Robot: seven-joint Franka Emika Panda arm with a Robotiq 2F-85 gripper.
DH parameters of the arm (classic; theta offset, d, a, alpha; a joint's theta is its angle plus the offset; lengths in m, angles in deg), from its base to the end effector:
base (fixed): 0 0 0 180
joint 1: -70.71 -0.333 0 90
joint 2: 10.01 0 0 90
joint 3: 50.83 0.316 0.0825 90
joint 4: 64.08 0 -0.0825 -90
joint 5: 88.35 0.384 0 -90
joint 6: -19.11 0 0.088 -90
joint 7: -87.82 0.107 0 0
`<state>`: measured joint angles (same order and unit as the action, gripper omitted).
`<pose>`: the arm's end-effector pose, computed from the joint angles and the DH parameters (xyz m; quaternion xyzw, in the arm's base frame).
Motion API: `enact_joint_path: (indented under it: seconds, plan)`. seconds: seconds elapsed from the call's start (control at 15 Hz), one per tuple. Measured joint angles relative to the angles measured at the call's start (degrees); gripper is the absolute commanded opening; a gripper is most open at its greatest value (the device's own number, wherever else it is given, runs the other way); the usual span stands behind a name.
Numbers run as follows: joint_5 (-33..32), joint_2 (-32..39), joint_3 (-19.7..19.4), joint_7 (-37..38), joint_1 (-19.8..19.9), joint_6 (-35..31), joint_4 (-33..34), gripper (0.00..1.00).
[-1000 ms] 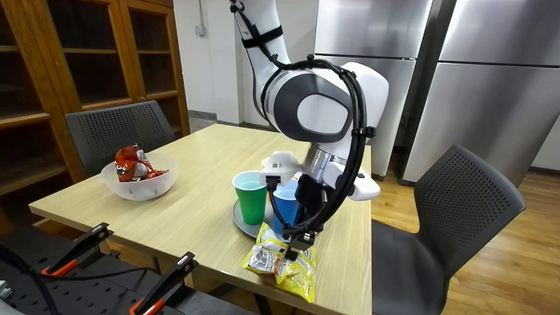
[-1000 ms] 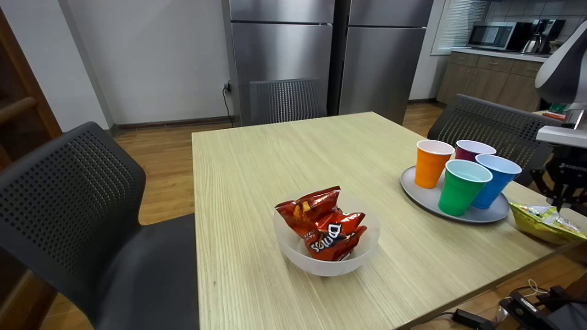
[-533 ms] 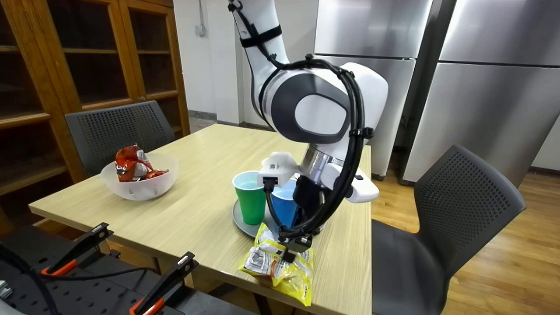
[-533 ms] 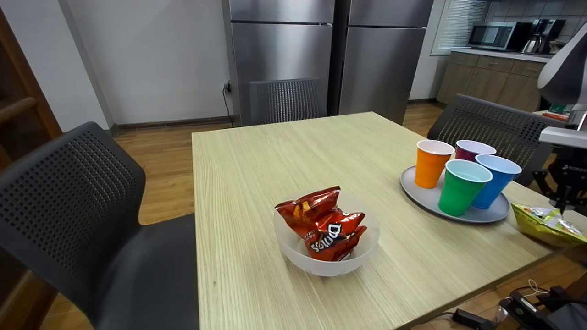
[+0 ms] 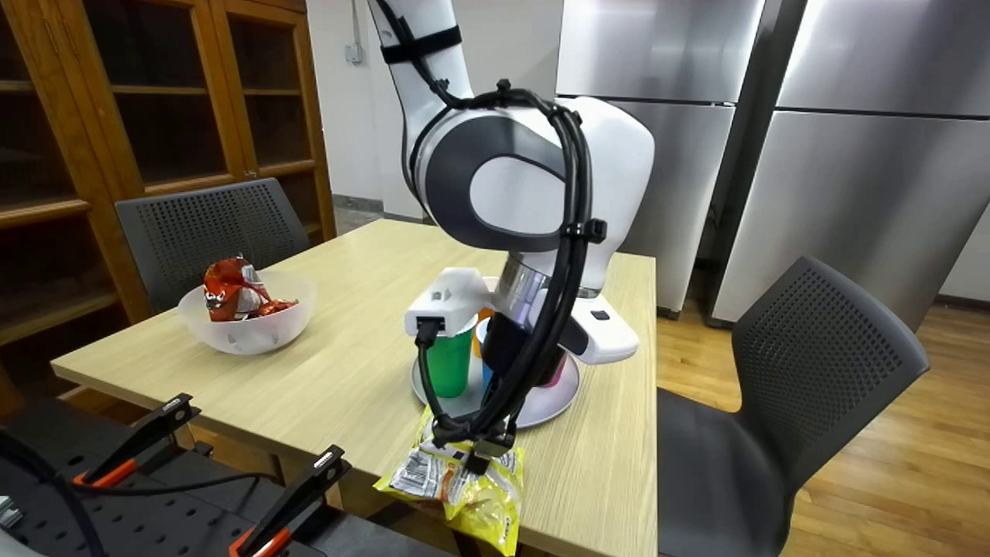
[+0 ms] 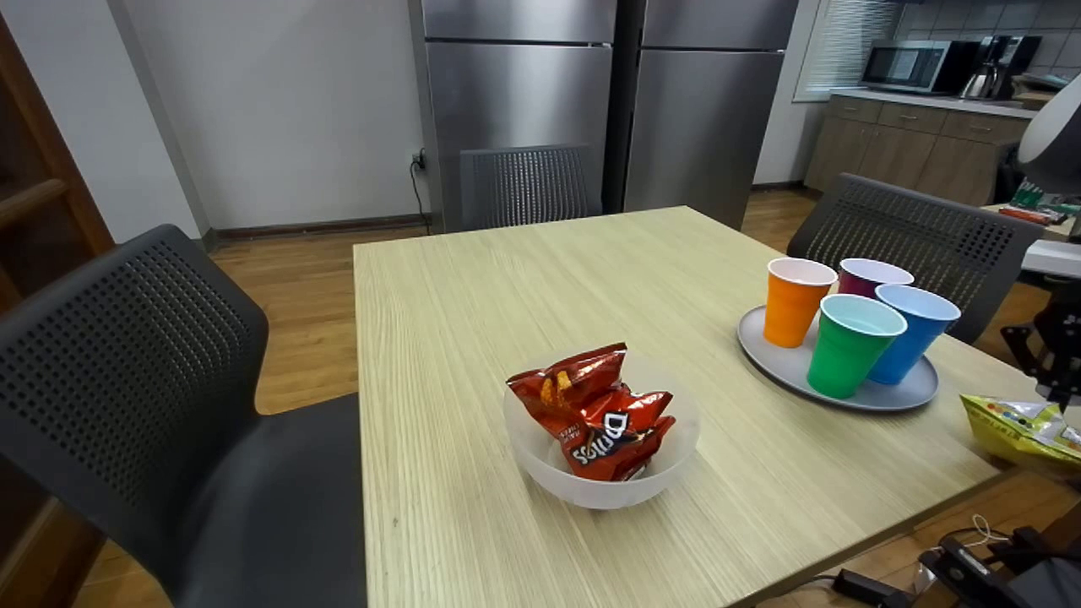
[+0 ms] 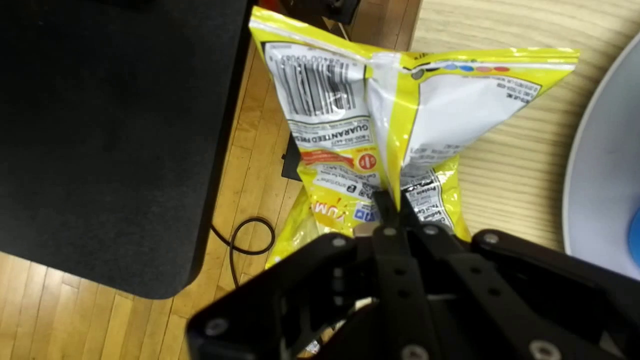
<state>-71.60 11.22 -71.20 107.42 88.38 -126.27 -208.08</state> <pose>0.3184 -0.2746 0.1277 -0.7955 0.5867 0.1497 0.0231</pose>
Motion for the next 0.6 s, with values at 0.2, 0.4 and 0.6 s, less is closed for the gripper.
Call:
enact_joint_path:
  seconds: [0.2, 0.4, 0.6]
  plan:
    - [-1.5, -3.1, 0.0, 0.0, -0.6, -1.7, -3.7, 0.0]
    - [-3.0, -6.3, 0.0, 0.0, -1.8, -3.3, -7.2, 0.0]
    - [-4.1, -9.0, 0.2, 0.0, -3.4, -4.6, -10.1, 0.0]
